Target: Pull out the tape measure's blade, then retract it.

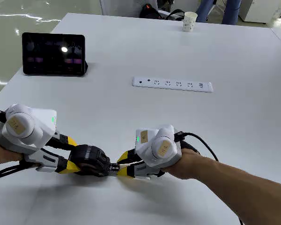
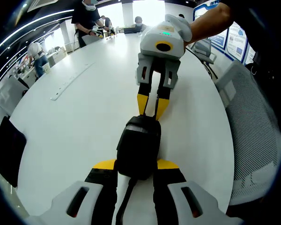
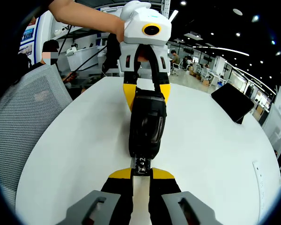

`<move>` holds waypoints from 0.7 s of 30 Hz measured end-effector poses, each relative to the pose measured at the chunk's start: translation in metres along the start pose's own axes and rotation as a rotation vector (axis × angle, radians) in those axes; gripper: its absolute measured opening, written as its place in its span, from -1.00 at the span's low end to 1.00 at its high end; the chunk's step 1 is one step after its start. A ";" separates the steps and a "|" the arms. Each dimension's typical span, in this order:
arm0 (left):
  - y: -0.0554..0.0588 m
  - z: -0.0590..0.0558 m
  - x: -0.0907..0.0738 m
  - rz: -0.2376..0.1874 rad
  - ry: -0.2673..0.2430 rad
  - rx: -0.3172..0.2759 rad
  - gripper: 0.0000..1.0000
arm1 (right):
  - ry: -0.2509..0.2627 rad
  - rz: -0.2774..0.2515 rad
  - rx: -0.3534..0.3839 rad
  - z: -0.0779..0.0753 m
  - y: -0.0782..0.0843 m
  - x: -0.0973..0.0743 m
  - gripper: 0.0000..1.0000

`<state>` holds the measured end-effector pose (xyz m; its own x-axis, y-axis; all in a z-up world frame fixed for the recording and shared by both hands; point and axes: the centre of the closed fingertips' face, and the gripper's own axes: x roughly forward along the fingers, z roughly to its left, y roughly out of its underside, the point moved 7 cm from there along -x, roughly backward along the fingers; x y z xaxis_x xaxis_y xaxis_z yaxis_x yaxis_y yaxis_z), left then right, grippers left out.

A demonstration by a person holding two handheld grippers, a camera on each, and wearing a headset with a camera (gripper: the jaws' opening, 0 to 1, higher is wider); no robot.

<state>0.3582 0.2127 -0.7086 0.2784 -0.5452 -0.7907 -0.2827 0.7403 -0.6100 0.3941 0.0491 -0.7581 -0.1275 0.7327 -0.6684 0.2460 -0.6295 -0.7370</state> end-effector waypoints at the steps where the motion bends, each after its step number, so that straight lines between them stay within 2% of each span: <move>1: 0.000 0.000 0.000 0.001 0.000 0.000 -0.54 | 0.000 0.000 0.001 0.000 0.000 0.000 -0.83; 21: 0.000 0.000 0.001 0.012 0.003 -0.007 -0.54 | 0.006 0.015 0.001 0.001 0.012 -0.012 -0.83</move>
<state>0.3583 0.2118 -0.7093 0.2725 -0.5375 -0.7980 -0.2922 0.7440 -0.6009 0.3974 0.0328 -0.7592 -0.1179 0.7245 -0.6791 0.2472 -0.6410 -0.7267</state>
